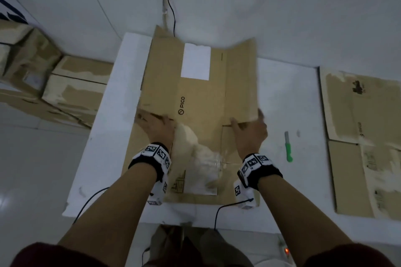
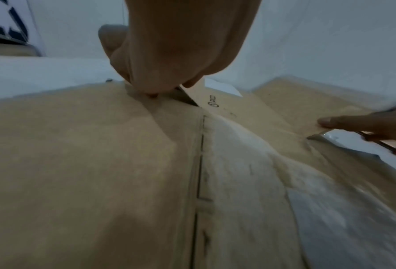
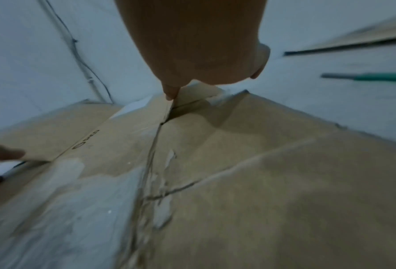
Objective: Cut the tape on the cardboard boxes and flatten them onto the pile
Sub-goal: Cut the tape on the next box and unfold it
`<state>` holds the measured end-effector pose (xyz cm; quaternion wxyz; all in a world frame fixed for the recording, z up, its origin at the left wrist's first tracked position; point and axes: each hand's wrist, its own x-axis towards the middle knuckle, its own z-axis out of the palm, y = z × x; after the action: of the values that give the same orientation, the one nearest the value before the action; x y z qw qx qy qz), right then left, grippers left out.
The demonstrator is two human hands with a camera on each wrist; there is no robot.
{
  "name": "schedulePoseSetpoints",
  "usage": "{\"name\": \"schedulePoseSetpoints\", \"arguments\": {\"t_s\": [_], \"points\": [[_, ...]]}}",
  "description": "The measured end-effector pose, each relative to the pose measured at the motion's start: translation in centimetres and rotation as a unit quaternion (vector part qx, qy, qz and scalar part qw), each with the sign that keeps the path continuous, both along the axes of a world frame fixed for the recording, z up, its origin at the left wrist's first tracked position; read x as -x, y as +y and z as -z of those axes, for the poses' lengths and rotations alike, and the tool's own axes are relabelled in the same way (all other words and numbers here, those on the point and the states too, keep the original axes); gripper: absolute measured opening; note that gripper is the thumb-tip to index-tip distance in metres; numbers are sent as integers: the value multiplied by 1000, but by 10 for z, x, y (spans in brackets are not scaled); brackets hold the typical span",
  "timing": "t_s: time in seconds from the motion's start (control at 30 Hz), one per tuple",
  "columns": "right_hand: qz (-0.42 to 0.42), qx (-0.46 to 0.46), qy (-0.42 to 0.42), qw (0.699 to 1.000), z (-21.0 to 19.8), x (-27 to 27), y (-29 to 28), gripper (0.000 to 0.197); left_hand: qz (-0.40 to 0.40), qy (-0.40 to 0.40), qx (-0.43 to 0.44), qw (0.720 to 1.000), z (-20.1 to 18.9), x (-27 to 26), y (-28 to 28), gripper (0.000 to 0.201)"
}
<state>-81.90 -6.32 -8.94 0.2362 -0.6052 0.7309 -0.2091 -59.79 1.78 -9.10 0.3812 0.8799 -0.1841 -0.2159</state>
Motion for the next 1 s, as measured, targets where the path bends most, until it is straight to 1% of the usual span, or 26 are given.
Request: {"name": "schedulePoseSetpoints", "arguments": {"t_s": [0.03, 0.07, 0.1, 0.13, 0.17, 0.2, 0.23, 0.27, 0.3, 0.33, 0.37, 0.43, 0.53, 0.67, 0.87, 0.93, 1.0], "points": [[53, 33, -27, 998, 3, 2, 5, 101, -10, -13, 15, 1000, 8, 1, 2, 84], [91, 55, -31, 994, 5, 3, 12, 112, -9, -38, 29, 999, 12, 3, 7, 89], [114, 68, -10, 991, 7, 3, 18, 117, 9, -67, 44, 997, 18, 4, 12, 89], [112, 84, 6, 990, 11, 4, 23, 113, 43, -104, 52, 992, 22, 6, 17, 85], [92, 99, 14, 991, 15, 3, 29, 101, 94, -150, 52, 983, 25, 9, 22, 78], [50, 117, 13, 992, 20, 1, 34, 85, 153, -198, 43, 967, 29, 12, 27, 69], [-10, 132, 9, 991, 23, -2, 41, 69, 216, -240, 30, 946, 34, 16, 32, 62], [-76, 146, 11, 986, 28, -7, 48, 56, 274, -260, 10, 926, 40, 19, 37, 56], [-142, 146, 22, 979, 33, -11, 55, 49, 321, -263, -14, 910, 43, 23, 41, 55], [-199, 135, 43, 970, 37, -15, 61, 48, 351, -264, -35, 898, 48, 25, 44, 55], [-239, 111, 72, 962, 41, -20, 66, 50, 368, -271, -52, 888, 51, 25, 46, 56], [-260, 70, 130, 954, 46, -25, 73, 55, 378, -279, -73, 880, 54, 24, 47, 58], [-257, 53, 161, 952, 48, -25, 74, 58, 376, -281, -92, 878, 54, 23, 43, 59], [-247, 44, 165, 954, 50, -26, 72, 58, 377, -268, -104, 880, 53, 25, 42, 60], [-263, 24, 178, 948, 45, -26, 72, 59, 410, -260, -100, 868, 45, 21, 48, 64], [-263, 21, 181, 947, 41, -24, 81, 59, 420, -260, -83, 865, 45, 26, 61, 64], [-270, 19, 168, 948, 40, -21, 104, 59, 422, -265, -77, 864, 46, 36, 85, 64]]}}
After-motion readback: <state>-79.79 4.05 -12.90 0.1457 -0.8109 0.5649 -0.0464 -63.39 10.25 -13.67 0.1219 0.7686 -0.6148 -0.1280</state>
